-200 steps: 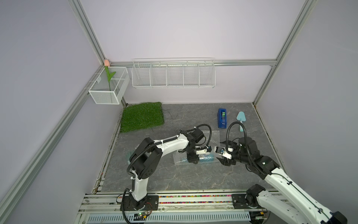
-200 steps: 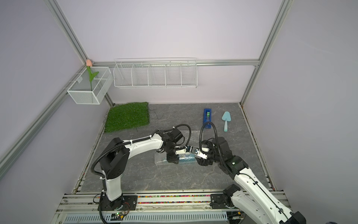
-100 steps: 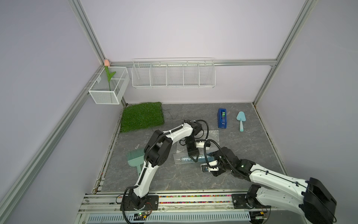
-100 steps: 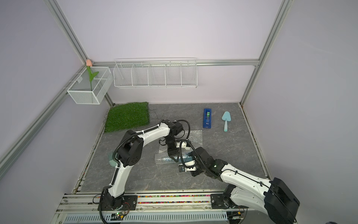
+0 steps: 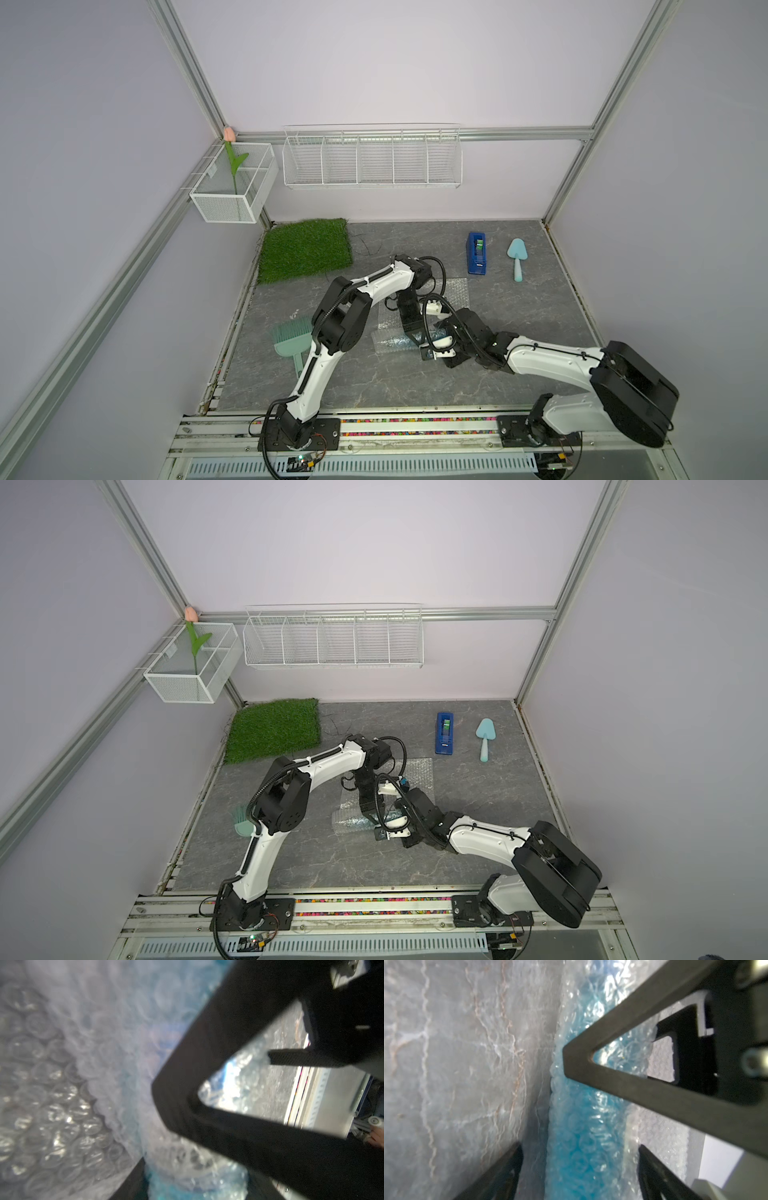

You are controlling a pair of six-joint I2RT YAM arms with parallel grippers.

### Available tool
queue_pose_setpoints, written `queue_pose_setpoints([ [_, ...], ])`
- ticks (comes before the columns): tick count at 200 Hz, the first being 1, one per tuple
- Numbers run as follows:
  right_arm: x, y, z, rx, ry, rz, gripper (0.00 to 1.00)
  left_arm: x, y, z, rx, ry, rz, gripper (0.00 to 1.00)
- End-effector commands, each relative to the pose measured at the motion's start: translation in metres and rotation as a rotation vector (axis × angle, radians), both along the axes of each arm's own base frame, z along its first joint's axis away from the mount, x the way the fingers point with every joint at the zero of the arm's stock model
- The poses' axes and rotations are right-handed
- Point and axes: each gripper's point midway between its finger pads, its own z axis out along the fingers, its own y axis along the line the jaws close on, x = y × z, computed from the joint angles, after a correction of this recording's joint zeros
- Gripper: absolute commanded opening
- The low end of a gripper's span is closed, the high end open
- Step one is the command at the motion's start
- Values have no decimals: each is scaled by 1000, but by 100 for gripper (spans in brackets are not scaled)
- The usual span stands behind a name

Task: Wrap wine bottles in bubble wrap
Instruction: Wrap the wine bottle in bubble wrap.

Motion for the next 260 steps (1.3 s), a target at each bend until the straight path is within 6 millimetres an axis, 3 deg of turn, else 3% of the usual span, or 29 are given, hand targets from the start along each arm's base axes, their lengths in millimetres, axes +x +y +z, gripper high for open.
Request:
queue_pose_setpoints([
  [1,5,-5,-4,-18,32,-10,77,-20,22,-23,131,36,-83,42],
  [28,9,-10,-10,-53,57,-20,66,-18,20,-18,115,18,-82,46],
  [55,5,-11,-13,-67,76,-7,56,-14,20,-17,110,-10,-71,61],
  [71,-4,-16,-17,-100,132,6,40,-4,19,-15,100,-52,-33,66],
  [84,-9,-19,-18,-116,178,3,22,10,17,-9,67,-112,26,74],
  [100,-12,-21,-19,-129,222,-18,8,30,16,9,-12,-191,108,86],
  [124,-17,-23,-22,-131,304,-39,7,58,22,38,-107,-308,220,100],
  [145,-17,-24,-27,-132,316,-61,7,75,37,58,-133,-414,280,99],
  [172,-25,-25,-23,-93,425,-86,7,100,82,74,-100,-586,430,99],
  [196,-20,-29,-22,-35,599,-244,7,121,120,86,-118,-868,537,99],
  [210,-25,-33,-25,-51,721,-295,7,114,121,88,-176,-975,527,99],
  [220,-17,-28,-20,-48,744,-301,7,102,114,91,-215,-1061,463,99],
  [260,-14,-18,-10,-24,869,-283,7,38,51,98,-429,-1232,132,99],
])
